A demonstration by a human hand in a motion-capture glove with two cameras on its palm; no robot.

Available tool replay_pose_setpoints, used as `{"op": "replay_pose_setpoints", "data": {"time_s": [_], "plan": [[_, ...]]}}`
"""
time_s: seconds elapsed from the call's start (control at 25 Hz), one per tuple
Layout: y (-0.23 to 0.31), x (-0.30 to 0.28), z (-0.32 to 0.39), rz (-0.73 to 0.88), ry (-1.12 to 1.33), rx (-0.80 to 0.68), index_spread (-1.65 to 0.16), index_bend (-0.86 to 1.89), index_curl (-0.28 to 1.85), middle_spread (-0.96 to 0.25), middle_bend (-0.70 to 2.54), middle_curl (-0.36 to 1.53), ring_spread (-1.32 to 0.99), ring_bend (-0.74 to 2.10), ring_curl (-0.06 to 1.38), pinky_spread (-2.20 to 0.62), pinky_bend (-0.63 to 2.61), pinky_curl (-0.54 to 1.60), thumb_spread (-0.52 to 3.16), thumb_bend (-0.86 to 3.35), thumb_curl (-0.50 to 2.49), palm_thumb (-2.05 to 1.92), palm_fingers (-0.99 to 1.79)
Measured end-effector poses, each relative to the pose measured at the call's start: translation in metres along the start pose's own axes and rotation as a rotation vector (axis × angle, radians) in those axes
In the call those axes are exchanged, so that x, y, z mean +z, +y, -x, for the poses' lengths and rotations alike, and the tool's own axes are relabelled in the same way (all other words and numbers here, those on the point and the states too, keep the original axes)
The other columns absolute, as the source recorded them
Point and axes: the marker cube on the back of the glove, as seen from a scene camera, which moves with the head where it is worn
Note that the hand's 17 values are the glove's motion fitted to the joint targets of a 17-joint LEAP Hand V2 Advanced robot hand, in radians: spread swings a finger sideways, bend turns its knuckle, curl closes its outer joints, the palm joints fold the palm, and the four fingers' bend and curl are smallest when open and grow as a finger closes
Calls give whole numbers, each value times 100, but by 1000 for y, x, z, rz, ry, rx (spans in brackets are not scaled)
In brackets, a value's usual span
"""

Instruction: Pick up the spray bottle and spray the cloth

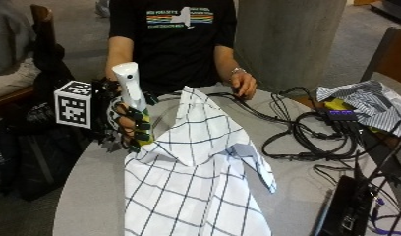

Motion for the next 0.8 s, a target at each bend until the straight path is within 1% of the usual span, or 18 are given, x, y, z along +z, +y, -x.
{"op": "replay_pose_setpoints", "data": {"time_s": [0.2,0.44,0.8], "plan": [[1,-1,-2,-9,14,-21,-24,29,33,-3,40,42,-2,48,36,29,28,33,67,2,50,96,103],[0,-1,0,-3,3,-17,-23,21,36,-5,37,43,-3,45,37,28,25,33,64,-1,54,98,106],[0,-7,18,88,66,17,-21,17,38,-6,34,44,-4,42,37,26,22,34,58,-3,58,100,112]]}}
